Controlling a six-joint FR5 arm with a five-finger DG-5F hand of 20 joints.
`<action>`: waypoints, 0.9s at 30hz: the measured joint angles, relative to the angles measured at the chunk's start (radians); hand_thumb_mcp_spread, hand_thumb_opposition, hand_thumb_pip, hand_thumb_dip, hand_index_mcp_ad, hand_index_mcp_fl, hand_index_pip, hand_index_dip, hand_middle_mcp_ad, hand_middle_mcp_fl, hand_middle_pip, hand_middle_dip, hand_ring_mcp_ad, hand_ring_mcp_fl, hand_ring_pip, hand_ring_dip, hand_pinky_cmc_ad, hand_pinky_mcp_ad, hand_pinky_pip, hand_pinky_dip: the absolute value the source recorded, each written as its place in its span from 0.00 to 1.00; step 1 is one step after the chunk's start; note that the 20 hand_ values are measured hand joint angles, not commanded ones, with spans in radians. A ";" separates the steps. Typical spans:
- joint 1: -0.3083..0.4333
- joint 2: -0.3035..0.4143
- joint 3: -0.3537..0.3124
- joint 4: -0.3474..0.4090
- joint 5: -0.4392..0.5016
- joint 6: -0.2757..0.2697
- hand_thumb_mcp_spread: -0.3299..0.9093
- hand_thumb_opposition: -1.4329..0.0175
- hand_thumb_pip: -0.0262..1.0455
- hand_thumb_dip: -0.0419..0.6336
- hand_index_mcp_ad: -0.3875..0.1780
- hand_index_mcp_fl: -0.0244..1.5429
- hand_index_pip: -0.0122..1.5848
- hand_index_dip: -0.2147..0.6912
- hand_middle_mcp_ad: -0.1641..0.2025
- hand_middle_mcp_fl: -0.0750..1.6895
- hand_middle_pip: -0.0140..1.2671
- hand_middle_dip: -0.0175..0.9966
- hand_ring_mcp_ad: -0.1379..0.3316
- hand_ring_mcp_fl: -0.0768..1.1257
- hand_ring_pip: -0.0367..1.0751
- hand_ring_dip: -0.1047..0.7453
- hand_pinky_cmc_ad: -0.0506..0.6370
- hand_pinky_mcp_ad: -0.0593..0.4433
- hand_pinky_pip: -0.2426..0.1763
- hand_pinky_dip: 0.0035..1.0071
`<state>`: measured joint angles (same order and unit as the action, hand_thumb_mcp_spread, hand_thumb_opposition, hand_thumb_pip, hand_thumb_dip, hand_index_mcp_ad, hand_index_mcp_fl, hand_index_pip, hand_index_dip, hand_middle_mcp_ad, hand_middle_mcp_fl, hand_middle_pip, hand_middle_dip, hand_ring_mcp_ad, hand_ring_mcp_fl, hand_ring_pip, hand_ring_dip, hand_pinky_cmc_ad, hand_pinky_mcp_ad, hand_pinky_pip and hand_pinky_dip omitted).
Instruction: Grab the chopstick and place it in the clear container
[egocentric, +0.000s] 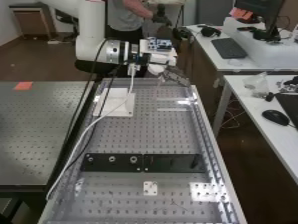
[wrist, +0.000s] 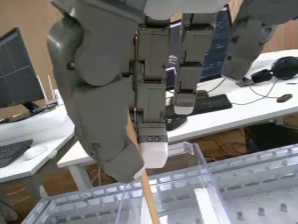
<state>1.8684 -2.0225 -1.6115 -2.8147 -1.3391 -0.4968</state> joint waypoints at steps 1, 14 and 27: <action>0.000 -0.003 0.002 0.000 0.000 0.000 0.86 0.26 0.39 0.57 0.39 0.74 0.35 0.73 0.00 0.79 0.16 0.81 0.38 0.50 0.14 0.67 0.68 0.77 0.55 0.15; 0.005 -0.054 0.040 0.001 -0.009 0.010 0.86 0.26 0.39 0.57 0.39 0.74 0.35 0.73 0.01 0.79 0.16 0.81 0.38 0.50 0.14 0.67 0.68 0.77 0.55 0.15; 0.007 -0.097 0.079 -0.018 -0.008 0.016 0.85 0.27 0.39 0.58 0.33 0.73 0.36 0.73 0.00 0.79 0.16 0.82 0.37 0.50 0.14 0.67 0.68 0.77 0.55 0.15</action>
<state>1.8755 -2.1199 -1.5327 -2.8331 -1.3467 -0.4810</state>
